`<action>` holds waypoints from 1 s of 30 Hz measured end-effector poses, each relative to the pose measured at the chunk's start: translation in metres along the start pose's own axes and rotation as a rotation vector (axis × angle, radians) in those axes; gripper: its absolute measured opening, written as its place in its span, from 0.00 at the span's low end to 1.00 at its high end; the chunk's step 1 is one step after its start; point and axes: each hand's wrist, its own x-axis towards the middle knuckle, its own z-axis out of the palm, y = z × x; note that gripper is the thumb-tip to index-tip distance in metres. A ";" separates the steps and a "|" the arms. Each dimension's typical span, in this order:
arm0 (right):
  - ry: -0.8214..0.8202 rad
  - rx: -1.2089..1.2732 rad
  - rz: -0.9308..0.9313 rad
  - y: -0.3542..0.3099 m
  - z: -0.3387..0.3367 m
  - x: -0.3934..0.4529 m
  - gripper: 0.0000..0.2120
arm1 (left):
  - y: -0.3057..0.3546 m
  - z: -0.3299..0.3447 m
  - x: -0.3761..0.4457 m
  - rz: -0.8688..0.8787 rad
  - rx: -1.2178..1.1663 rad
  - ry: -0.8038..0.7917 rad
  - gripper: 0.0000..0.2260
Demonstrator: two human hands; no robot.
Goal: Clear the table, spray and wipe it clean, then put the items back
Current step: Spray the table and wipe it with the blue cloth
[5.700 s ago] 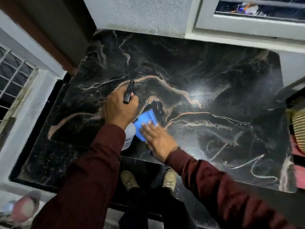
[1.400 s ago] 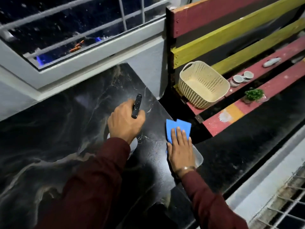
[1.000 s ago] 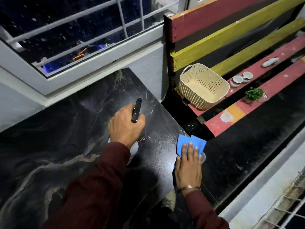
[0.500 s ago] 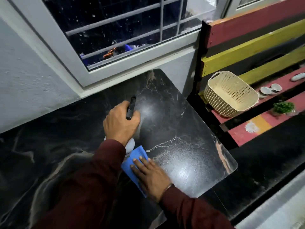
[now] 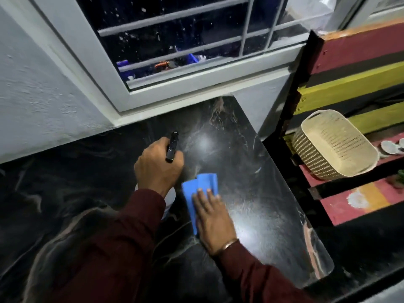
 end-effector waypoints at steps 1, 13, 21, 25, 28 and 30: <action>-0.058 0.025 -0.124 -0.008 0.003 0.006 0.30 | 0.002 0.001 0.004 -0.001 0.014 0.019 0.08; -0.016 -0.046 0.395 0.146 -0.049 0.182 0.28 | 0.026 0.033 0.066 -0.037 0.002 0.031 0.10; 0.015 -0.015 0.393 0.123 -0.038 0.085 0.29 | 0.033 0.047 0.097 -0.067 -0.018 -0.007 0.07; 0.025 -0.039 0.417 0.147 -0.048 0.175 0.32 | 0.028 0.045 0.110 -0.059 0.025 -0.015 0.08; 0.031 -0.033 0.431 0.150 -0.053 0.238 0.31 | 0.023 0.039 0.119 -0.048 0.012 0.006 0.09; 0.036 -0.032 0.434 0.136 -0.050 0.270 0.30 | 0.017 0.033 0.122 -0.042 0.001 0.039 0.07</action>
